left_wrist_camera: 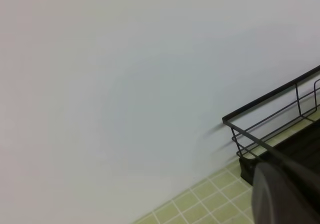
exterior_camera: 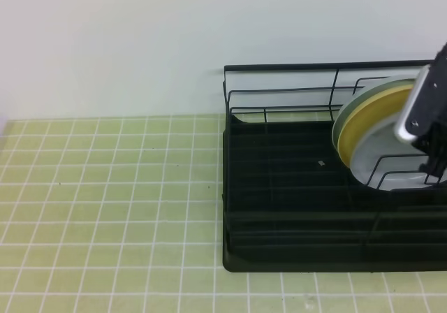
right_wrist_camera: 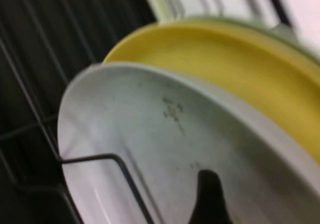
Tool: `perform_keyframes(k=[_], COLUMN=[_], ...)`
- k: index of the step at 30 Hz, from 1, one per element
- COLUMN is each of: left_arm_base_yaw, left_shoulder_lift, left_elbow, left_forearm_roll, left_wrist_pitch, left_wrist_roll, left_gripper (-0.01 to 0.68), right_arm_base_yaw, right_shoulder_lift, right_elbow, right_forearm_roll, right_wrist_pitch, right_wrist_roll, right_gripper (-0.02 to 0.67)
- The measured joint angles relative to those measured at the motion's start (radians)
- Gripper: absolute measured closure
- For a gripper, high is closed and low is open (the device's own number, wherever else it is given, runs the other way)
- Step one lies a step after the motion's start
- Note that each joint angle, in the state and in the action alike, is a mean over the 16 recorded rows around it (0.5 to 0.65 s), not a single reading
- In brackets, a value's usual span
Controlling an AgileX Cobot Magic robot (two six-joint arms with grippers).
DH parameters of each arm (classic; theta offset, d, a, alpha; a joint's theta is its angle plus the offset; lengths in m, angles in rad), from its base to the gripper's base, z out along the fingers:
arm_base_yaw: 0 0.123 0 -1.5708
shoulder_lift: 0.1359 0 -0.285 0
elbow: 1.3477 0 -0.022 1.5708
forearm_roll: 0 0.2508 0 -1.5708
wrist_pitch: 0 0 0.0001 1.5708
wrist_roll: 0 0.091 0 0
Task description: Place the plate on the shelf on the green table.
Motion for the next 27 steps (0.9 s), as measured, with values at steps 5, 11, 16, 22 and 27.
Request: perform_keyframes(k=[5,11,16,22,27], left_arm_base_yaw=[0.000,0.000,0.000,0.000,0.000], left_shoulder_lift=[0.000,0.000,0.000,-0.007,-0.031], left_elbow=[0.000,0.000,0.000,0.000,0.000], left_forearm_roll=[-0.003,-0.020,-0.034,-0.042,-0.037], left_wrist_pitch=[0.005,0.013,0.020,0.025,0.028], left_wrist_roll=[-0.003,-0.004,-0.002,0.007,0.011], left_gripper=[0.673,0.673,0.673,0.673,0.673], right_arm_base_yaw=[0.011,0.025,0.028,0.029,0.029], right_shoulder_lift=[0.026,0.035,0.034,0.030,0.013], right_elbow=[-0.015,-0.031,-0.043,-0.050,-0.052], right_forearm_roll=[0.022,0.071,0.116,0.156,0.162], right_wrist_pitch=[-0.014,-0.003,0.031,0.065,0.092], right_wrist_roll=[-0.013,-0.015,-0.014,-0.008,0.004], right_gripper=[0.189,0.190,0.190,0.190,0.190])
